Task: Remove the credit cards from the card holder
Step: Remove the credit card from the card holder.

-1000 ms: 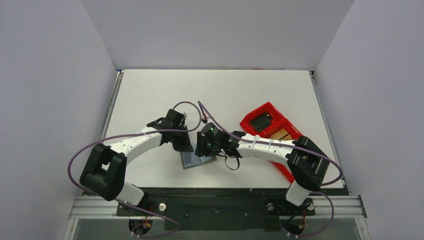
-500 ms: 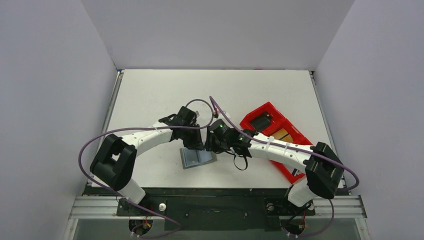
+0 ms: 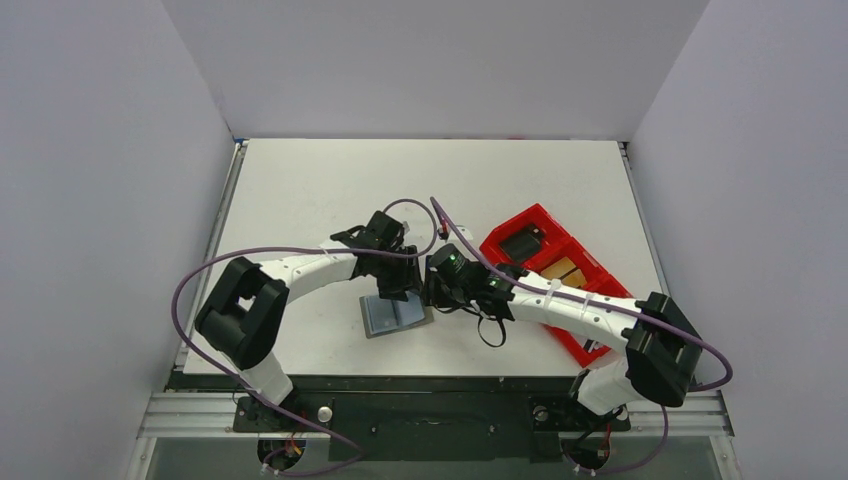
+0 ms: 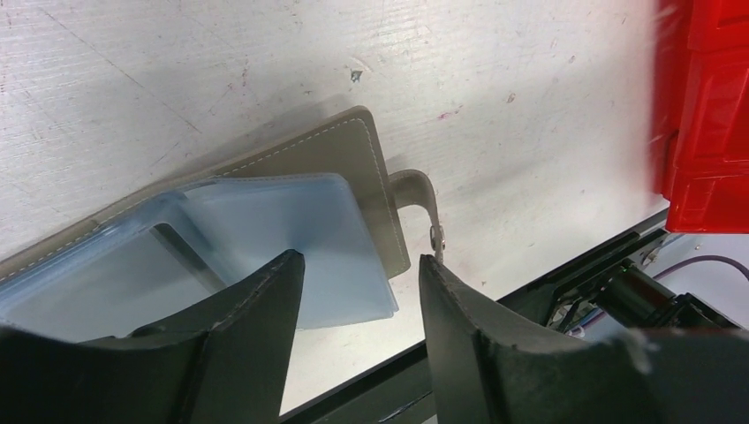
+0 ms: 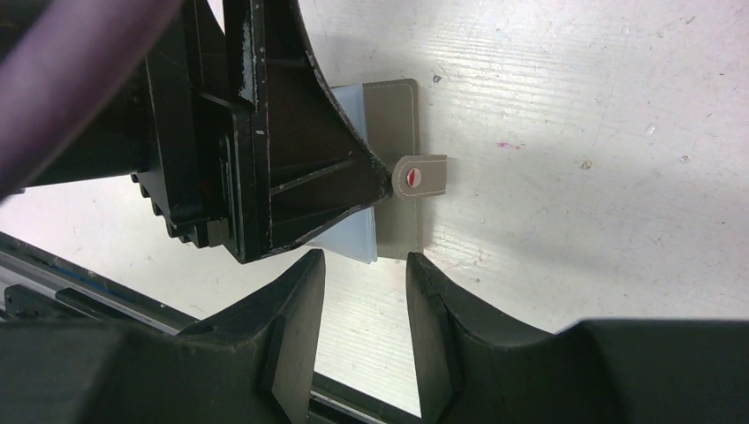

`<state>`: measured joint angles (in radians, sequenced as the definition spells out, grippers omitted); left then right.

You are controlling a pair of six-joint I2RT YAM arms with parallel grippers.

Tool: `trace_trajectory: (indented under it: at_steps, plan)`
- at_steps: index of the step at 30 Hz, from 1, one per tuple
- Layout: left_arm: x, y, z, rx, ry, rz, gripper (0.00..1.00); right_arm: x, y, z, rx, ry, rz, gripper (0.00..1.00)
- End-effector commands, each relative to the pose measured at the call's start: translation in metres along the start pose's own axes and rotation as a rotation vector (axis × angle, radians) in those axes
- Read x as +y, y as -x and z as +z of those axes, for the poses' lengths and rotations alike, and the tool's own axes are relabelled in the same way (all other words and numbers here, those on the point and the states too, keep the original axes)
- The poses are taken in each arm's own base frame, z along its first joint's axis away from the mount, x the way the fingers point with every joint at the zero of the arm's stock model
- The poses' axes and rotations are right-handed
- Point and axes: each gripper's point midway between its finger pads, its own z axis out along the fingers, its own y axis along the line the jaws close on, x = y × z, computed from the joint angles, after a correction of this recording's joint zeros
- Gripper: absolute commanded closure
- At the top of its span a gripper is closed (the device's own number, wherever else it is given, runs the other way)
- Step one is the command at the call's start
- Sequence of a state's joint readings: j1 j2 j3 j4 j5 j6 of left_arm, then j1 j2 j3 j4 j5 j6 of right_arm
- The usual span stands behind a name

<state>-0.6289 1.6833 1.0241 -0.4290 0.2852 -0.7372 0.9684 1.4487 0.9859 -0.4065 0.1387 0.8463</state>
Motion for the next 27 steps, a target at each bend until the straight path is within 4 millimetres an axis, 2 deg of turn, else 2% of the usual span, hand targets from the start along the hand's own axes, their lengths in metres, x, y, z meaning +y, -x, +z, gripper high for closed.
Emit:
trace_trajectory:
  at_steps: [1, 7, 17, 22, 27]
  plan:
    - [-0.027, 0.021, -0.010, -0.064, -0.080, 0.015, 0.50, 0.008, 0.013, -0.007, -0.047, 0.018, -0.001, 0.64]
    - [-0.025, 0.035, -0.036, -0.153, -0.070, 0.003, 0.47, 0.024, 0.006, 0.000, -0.010, 0.051, -0.034, 0.64]
    - [0.004, 0.043, -0.055, -0.196, -0.036, -0.043, 0.46, 0.046, -0.002, 0.009, 0.027, 0.082, -0.083, 0.65]
    - [0.035, 0.043, -0.062, -0.229, 0.042, -0.081, 0.46, 0.063, -0.003, 0.012, 0.040, 0.107, -0.111, 0.65]
    - [0.072, 0.040, -0.074, -0.270, 0.110, -0.141, 0.47, 0.069, -0.015, 0.031, 0.088, 0.102, -0.144, 0.65]
